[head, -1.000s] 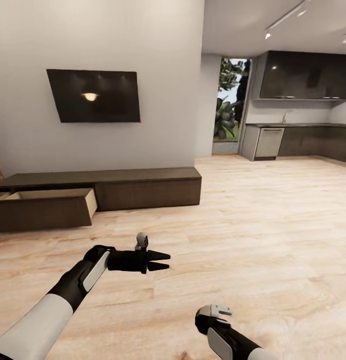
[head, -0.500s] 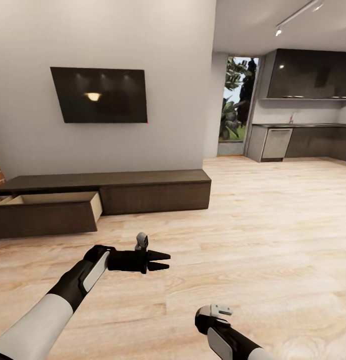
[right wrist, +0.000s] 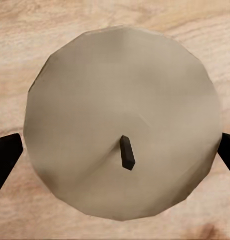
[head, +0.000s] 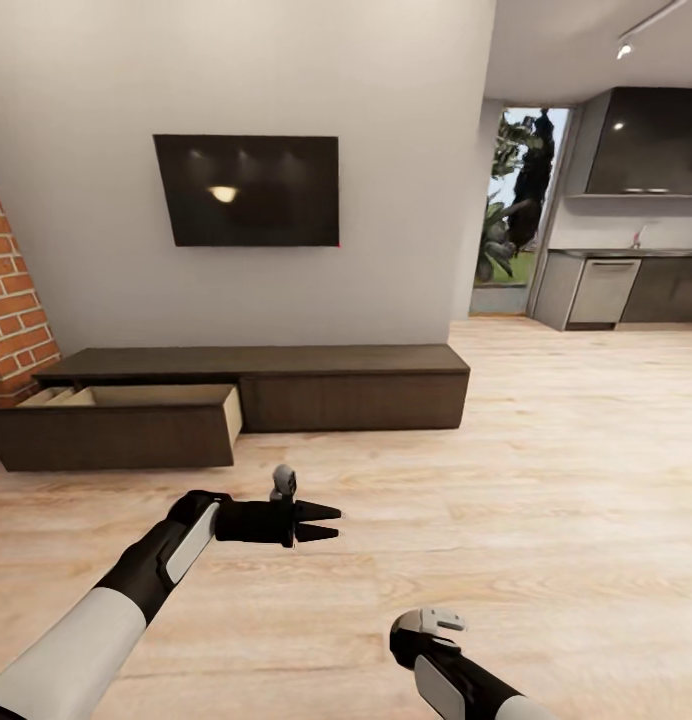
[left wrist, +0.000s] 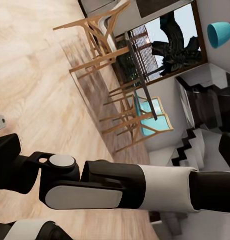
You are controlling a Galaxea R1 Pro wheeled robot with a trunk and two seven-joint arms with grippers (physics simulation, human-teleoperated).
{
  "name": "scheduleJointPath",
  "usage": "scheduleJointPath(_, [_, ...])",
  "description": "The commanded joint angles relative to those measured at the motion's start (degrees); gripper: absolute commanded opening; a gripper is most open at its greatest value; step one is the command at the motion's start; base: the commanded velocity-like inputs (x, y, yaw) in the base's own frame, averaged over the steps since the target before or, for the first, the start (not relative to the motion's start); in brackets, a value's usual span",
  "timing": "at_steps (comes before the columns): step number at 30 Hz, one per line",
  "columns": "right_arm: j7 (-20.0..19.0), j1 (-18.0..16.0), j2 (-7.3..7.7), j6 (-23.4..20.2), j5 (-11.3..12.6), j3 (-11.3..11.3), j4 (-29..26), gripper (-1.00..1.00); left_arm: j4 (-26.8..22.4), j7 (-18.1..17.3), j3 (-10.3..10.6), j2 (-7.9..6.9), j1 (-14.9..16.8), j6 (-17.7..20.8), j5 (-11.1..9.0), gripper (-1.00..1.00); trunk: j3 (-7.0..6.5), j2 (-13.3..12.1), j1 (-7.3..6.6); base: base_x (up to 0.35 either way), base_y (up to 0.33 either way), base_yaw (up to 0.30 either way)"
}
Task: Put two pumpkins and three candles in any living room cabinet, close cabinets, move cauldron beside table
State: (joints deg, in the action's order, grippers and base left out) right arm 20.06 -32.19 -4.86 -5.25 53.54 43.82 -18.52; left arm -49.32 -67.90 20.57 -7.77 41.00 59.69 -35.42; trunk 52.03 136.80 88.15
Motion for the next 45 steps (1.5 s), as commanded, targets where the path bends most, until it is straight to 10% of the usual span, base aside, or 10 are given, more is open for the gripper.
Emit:
scheduleJointPath(1, [0.42, -0.07, 0.03, -0.27, 0.08, 0.42, -0.11, -1.0, 0.01, -0.13, 0.15, -0.05, 0.04, 0.31, -0.17, 1.0, 0.06, 0.03, 0.01, 0.188, 0.285, 0.024])
scheduleJointPath(45, [0.42, -0.07, 0.03, -0.24, 0.08, 0.4, -0.01, -1.0, 0.01, -0.13, 0.09, -0.06, 0.04, 0.31, -0.17, 1.0, -0.16, 0.03, 0.01, 0.189, 0.286, 0.162])
